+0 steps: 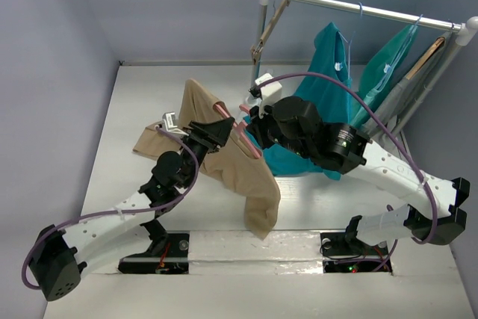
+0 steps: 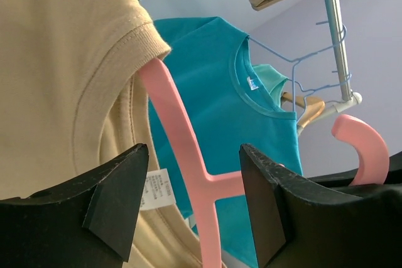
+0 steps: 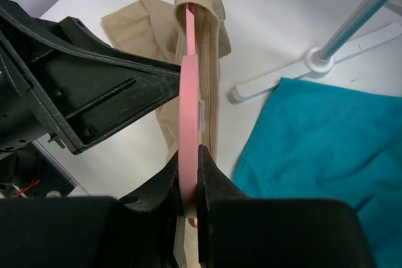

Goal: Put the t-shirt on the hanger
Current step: Place the T-shirt on the hanger, then place the hanger at the clothesline.

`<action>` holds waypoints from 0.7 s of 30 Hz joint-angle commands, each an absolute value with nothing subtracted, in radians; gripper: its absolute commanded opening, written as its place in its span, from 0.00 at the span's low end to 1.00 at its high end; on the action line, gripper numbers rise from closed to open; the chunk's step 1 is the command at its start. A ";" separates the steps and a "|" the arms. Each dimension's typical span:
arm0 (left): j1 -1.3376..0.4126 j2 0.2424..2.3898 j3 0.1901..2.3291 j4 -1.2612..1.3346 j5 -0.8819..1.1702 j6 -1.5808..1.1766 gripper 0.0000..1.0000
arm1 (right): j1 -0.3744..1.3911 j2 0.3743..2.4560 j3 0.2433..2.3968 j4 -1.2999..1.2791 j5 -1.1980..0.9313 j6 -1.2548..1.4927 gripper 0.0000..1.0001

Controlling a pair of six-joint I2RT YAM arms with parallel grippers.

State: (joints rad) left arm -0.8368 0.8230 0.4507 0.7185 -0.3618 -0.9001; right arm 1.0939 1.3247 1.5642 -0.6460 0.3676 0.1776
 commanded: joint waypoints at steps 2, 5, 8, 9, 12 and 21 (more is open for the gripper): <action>-0.841 0.868 0.463 0.842 -0.354 -0.930 0.55 | 1.088 1.312 1.569 -0.563 0.350 0.189 0.00; -0.841 0.903 0.469 0.857 -0.353 -0.948 0.55 | 1.088 1.310 1.556 -0.545 0.334 0.196 0.00; -0.841 0.923 0.465 0.885 -0.357 -0.975 0.51 | 1.088 1.318 1.552 -0.535 0.319 0.201 0.00; -0.841 0.928 0.463 0.906 -0.359 -0.980 0.43 | 1.088 1.321 1.554 -0.534 0.318 0.204 0.00; -0.841 0.939 0.466 0.914 -0.359 -1.002 0.29 | 1.088 1.331 1.560 -0.535 0.307 0.207 0.00; -0.841 0.953 0.448 0.939 -0.353 -1.061 0.00 | 1.088 1.322 1.539 -0.514 0.288 0.215 0.00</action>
